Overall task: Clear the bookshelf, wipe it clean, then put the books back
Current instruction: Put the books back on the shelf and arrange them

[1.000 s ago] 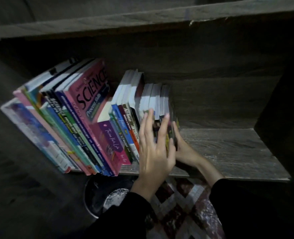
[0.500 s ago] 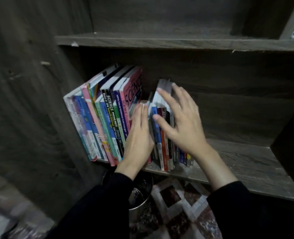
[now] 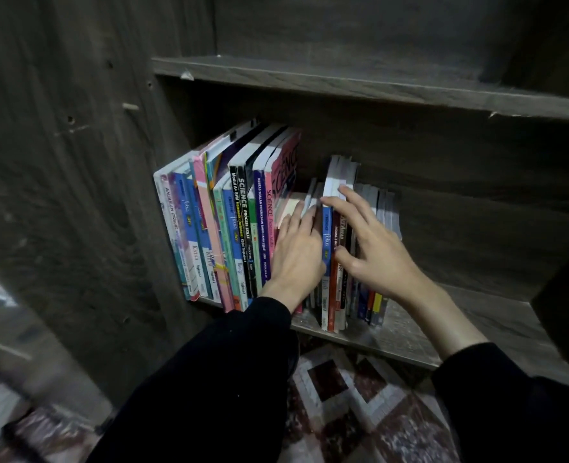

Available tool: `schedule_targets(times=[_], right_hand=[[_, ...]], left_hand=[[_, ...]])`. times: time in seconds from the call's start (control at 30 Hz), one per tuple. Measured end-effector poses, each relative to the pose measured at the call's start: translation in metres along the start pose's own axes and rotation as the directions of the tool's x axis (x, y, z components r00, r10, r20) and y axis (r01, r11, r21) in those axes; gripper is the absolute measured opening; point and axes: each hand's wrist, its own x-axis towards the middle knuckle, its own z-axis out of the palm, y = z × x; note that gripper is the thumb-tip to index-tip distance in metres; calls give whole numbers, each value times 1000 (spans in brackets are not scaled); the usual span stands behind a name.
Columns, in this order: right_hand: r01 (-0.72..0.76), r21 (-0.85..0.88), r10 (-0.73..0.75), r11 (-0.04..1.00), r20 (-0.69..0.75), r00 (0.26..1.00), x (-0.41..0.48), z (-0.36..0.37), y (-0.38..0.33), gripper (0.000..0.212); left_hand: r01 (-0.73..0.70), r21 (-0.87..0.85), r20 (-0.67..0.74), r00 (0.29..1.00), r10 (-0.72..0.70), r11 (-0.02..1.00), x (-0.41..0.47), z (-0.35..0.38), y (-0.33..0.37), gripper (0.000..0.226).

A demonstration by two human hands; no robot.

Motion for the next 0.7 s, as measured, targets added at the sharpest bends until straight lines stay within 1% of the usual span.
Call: schedule_targets(times=[0.13,0.3,0.4,0.5,0.53,0.6,0.7], right_hand=[[0,6,0,1000,28,1000,0,-5,-1,75],[4,-1,-4,1000,59,998,0,-8,-1,76],[-7,-1,7,1000,69,998,-1,-9,-2,77],[-14,0,14,1000,75,997,-1,-9,-3,77],[-15,1,15,1000,78,997,-1,-10,-4,77],[-12,-4,13,1000,90,996,-1,-10,-4,78],[-3,-18,5,1000,100,995,0,-9,-3,78]], left_hand=[[1,5,-9,1000,-1,1000,-4,0,2,64],[-16,27,-43,999,18,1000,-22,-1,5,73],[-15,59,-40,999,18,998,-40,-1,9,77],[-17,54,-114,993,23,998,-62,3,12,79],[-30,44,-162,986,37,999,-69,7,11,76],[-56,-9,-255,966,52,998,-76,11,9,60],[24,-174,-348,934,-84,984,-62,4,5,27]])
